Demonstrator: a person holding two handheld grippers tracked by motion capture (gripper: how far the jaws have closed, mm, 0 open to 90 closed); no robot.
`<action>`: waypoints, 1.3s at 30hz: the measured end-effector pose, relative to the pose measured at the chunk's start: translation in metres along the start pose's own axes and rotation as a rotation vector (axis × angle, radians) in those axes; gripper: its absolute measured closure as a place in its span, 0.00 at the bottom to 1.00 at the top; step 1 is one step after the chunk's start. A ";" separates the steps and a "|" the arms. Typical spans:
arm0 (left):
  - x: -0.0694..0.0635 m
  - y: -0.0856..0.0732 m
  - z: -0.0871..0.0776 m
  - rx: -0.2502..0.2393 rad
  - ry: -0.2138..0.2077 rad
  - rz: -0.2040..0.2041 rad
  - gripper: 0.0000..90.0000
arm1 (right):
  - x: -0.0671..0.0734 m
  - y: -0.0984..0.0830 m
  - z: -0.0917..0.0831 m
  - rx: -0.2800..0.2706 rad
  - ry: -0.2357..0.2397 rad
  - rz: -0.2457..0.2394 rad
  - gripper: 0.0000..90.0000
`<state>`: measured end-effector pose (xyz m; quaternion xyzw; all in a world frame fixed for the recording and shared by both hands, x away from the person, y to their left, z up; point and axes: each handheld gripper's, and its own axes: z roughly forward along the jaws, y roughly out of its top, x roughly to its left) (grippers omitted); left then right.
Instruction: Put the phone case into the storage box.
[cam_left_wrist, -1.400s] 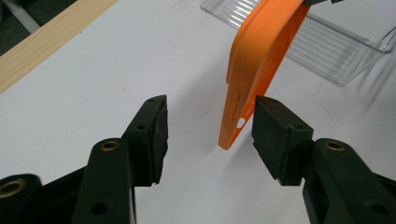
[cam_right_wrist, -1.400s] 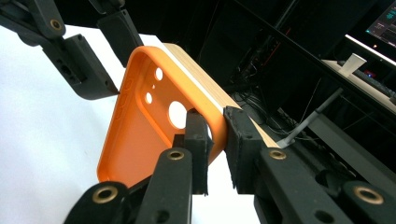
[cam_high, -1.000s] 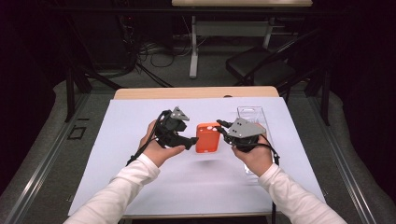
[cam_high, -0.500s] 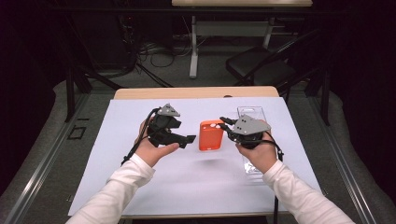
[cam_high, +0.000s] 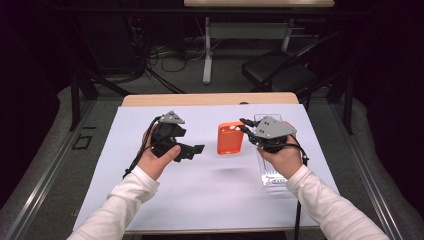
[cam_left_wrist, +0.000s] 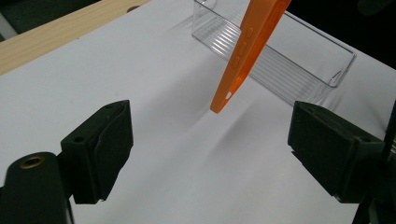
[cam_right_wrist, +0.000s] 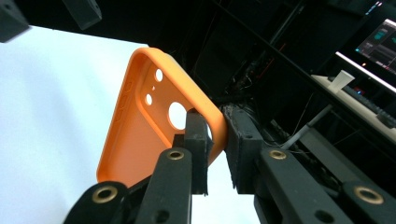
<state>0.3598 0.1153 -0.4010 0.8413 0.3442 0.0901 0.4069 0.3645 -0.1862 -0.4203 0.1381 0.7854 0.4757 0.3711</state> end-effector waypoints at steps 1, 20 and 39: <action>0.000 0.000 -0.001 -0.001 0.002 -0.001 0.14 | -0.001 0.000 0.000 -0.002 -0.004 -0.004 0.89; 0.007 -0.006 -0.005 -0.027 0.020 -0.021 0.00 | -0.029 0.000 -0.002 0.011 -0.058 -0.047 0.89; 0.009 -0.014 -0.011 -0.032 0.026 -0.027 0.00 | -0.060 -0.004 -0.010 0.036 -0.139 -0.063 0.89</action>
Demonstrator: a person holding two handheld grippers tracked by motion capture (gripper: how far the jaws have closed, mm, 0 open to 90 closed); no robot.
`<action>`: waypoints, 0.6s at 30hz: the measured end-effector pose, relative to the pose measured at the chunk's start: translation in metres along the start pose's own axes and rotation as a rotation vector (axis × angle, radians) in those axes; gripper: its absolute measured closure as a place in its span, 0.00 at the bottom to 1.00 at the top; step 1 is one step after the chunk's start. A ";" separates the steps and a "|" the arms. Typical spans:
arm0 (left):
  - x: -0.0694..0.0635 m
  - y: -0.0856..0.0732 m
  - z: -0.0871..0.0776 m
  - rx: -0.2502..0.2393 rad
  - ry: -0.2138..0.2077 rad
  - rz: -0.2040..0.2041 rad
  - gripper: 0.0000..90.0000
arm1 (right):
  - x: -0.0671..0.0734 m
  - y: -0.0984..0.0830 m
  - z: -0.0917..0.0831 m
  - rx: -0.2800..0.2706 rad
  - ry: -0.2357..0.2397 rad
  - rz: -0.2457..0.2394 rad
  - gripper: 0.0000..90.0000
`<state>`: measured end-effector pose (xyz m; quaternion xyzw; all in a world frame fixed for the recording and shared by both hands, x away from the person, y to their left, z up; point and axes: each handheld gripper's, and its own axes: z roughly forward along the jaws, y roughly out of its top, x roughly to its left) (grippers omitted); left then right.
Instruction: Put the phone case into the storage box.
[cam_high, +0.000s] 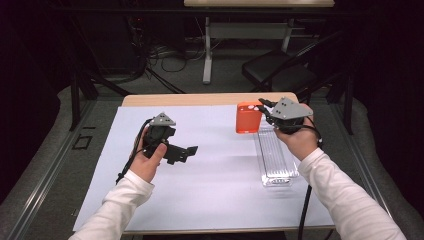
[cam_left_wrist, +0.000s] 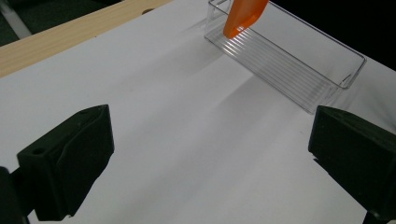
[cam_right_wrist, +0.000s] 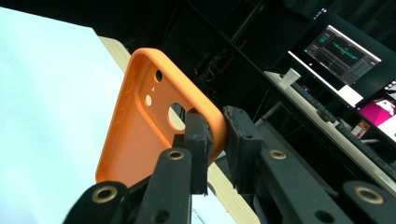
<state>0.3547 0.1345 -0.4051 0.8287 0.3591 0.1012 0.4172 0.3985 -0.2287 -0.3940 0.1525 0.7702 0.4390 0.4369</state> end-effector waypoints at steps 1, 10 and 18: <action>0.000 0.000 0.000 -0.005 0.003 -0.001 0.00 | -0.004 -0.001 -0.001 0.002 -0.005 -0.009 0.89; 0.002 -0.002 -0.002 -0.008 0.008 -0.009 0.00 | -0.021 -0.007 -0.004 0.022 -0.041 -0.005 0.89; 0.002 -0.001 -0.001 -0.008 0.006 -0.014 0.00 | -0.034 -0.018 -0.006 0.040 -0.066 0.025 0.89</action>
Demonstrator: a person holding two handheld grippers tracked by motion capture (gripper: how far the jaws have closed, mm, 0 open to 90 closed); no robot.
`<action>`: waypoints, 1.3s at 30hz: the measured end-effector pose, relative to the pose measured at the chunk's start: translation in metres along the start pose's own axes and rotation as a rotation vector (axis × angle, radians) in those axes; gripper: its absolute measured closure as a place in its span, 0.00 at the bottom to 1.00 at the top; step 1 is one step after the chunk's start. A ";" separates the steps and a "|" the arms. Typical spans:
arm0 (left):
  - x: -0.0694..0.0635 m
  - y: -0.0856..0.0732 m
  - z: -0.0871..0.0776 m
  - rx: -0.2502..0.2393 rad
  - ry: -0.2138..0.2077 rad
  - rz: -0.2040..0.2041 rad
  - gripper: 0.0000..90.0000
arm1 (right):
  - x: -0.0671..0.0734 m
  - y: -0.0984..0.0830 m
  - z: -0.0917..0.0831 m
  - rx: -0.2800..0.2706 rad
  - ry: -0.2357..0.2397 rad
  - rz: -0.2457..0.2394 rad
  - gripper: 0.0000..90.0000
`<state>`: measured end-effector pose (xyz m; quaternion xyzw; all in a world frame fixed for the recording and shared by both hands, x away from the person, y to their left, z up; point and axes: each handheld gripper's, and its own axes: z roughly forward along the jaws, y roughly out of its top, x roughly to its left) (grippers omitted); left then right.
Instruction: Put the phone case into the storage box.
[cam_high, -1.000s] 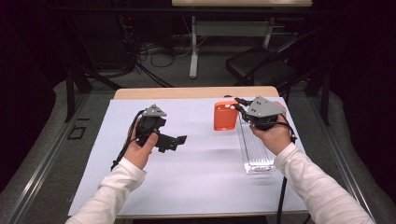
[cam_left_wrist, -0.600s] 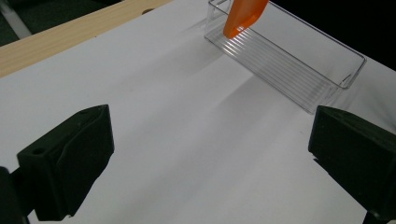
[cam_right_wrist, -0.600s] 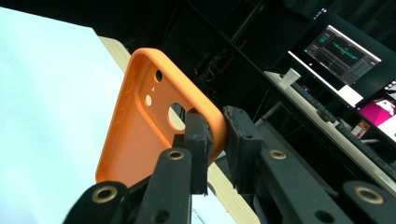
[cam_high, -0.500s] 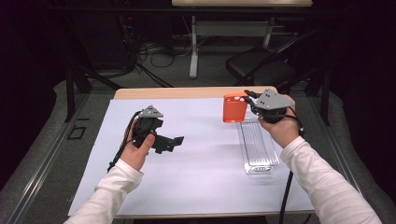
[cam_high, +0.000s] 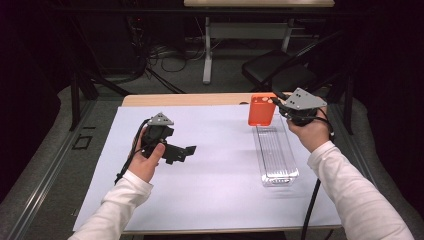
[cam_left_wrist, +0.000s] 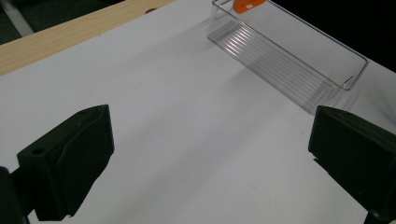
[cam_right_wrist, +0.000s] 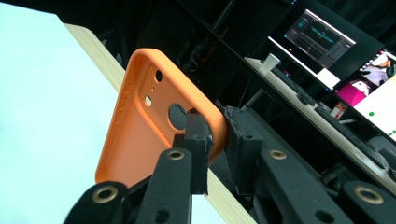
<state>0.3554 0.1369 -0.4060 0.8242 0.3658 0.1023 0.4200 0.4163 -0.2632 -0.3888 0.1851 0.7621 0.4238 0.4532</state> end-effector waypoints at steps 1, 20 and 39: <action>0.000 0.000 0.000 0.000 0.000 0.000 0.00 | -0.001 -0.001 0.000 0.003 -0.004 -0.002 0.89; 0.001 0.000 0.002 0.002 -0.004 -0.001 0.00 | -0.015 -0.025 0.003 0.030 -0.047 -0.010 0.89; 0.003 0.000 0.002 -0.002 0.003 -0.006 0.00 | -0.007 -0.036 0.011 0.042 -0.073 -0.063 0.89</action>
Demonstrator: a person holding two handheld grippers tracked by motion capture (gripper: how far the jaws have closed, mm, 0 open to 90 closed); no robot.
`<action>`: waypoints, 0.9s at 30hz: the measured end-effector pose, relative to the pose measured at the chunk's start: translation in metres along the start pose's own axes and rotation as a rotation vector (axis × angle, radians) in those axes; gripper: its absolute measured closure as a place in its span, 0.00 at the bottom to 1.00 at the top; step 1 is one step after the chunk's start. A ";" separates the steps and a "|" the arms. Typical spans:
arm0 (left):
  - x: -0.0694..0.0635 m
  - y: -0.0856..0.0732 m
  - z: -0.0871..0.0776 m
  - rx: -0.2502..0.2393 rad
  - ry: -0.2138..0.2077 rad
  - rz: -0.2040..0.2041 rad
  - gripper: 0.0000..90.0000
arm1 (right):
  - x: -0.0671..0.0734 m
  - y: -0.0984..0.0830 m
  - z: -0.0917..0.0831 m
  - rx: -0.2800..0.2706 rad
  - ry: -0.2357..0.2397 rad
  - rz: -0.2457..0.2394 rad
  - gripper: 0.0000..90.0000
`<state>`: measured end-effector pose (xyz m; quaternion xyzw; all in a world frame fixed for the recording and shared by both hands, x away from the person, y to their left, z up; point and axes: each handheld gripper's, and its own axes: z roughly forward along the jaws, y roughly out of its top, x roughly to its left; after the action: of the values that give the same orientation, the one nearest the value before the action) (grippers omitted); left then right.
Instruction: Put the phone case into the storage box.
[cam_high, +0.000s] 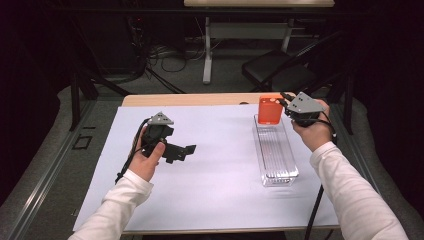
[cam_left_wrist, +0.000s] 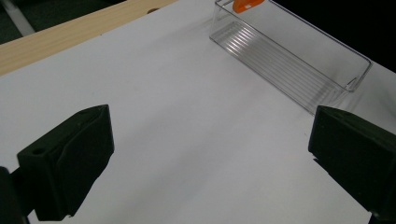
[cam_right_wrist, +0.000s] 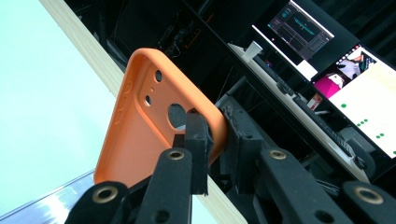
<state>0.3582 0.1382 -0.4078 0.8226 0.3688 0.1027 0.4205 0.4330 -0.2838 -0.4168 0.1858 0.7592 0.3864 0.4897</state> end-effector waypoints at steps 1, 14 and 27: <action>0.000 0.000 0.000 0.002 0.002 0.001 0.00 | 0.001 -0.001 0.001 0.003 -0.001 -0.002 0.89; 0.001 -0.001 -0.001 0.002 0.004 -0.006 0.00 | 0.005 -0.016 0.015 0.032 -0.017 -0.001 0.89; 0.004 -0.004 -0.004 0.002 0.019 -0.013 0.00 | 0.013 -0.031 0.028 0.049 -0.032 0.005 0.89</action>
<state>0.3573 0.1453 -0.4093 0.8195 0.3784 0.1074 0.4168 0.4545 -0.2836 -0.4546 0.2058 0.7602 0.3659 0.4959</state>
